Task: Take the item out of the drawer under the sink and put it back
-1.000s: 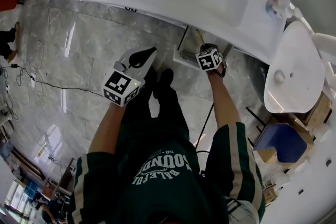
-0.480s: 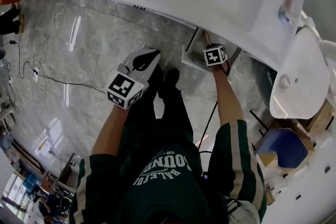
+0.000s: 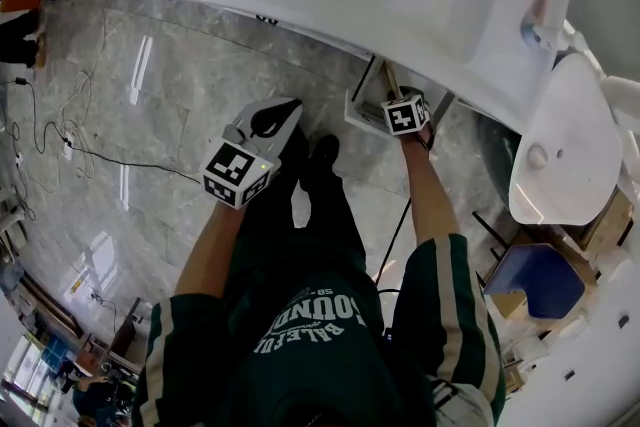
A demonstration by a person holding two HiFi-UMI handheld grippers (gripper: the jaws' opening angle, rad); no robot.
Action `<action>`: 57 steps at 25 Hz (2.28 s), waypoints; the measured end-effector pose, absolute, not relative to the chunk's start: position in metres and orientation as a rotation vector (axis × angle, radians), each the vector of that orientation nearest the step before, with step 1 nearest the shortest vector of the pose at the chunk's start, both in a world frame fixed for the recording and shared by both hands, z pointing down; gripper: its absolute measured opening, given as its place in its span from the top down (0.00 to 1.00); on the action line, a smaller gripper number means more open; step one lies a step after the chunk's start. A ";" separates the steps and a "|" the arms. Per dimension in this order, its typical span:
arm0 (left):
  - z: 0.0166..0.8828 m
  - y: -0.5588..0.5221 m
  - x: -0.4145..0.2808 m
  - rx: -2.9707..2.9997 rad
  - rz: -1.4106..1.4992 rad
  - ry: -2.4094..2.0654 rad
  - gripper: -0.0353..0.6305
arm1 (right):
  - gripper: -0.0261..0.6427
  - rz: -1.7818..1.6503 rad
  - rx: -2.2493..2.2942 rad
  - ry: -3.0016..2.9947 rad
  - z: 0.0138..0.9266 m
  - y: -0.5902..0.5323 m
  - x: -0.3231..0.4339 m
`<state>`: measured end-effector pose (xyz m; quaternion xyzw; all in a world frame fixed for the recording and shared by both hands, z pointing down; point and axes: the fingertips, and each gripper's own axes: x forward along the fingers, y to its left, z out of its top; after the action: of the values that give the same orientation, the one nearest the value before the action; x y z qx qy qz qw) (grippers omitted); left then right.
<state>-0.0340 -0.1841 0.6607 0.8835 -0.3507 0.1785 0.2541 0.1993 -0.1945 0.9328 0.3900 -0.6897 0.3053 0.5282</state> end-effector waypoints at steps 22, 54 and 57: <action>0.573 -0.160 -0.003 2.503 0.419 -0.916 0.87 | 0.96 0.739 1.190 -1.914 0.720 -0.155 0.168; 0.406 -0.205 -0.017 2.784 0.169 -1.095 0.87 | 0.96 0.211 1.650 -2.487 0.389 -0.186 0.165; 0.409 -0.203 -0.016 2.779 0.172 -1.094 0.87 | 0.96 0.216 1.652 -2.487 0.393 -0.183 0.166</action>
<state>-0.0165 -0.2033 0.4089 0.9263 -0.3648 0.0575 0.0749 0.1662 -0.1827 0.3934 0.5504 -0.8285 0.0720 0.0738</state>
